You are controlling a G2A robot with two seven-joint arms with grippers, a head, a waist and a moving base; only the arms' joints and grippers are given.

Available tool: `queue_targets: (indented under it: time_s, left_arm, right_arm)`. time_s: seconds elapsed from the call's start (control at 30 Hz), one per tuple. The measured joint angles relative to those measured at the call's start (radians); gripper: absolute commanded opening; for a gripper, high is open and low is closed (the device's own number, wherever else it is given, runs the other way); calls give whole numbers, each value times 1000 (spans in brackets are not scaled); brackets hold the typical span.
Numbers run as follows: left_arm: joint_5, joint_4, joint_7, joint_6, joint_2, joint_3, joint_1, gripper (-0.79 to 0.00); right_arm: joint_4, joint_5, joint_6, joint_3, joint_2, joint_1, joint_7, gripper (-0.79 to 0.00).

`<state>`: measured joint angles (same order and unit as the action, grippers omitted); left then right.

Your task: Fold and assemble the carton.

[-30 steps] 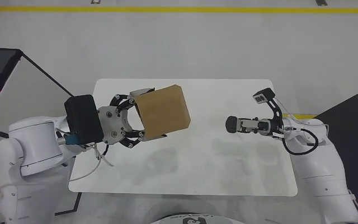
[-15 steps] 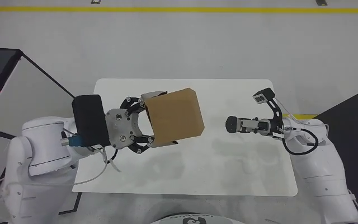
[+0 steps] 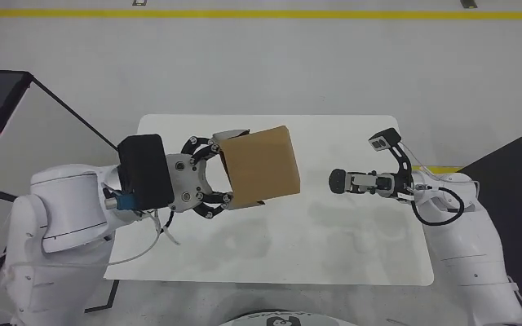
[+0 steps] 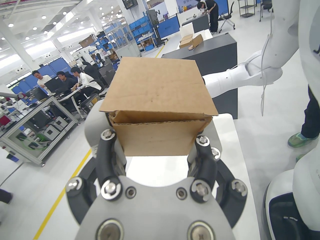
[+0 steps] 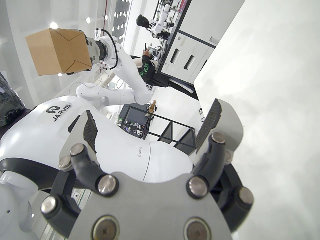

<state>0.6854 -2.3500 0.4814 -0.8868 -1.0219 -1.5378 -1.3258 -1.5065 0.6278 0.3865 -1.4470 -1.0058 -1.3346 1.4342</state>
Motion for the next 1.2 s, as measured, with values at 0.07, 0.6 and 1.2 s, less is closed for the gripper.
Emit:
queue_targets:
  time_s: [0.07, 0.6, 1.2]
  left_arm:
    - [22, 0, 7, 1, 1, 16, 17, -785]
    - [-159, 0, 118, 194, 11, 73, 40, -785]
    - [-462, 205, 62, 4, 22, 104, -4, -785]
  right_arm:
    - [0, 0, 0, 0, 0, 0, 0, 0]
    - [0, 0, 0, 0, 0, 0, 0, 0]
    - [0, 0, 0, 0, 0, 0, 0, 0]
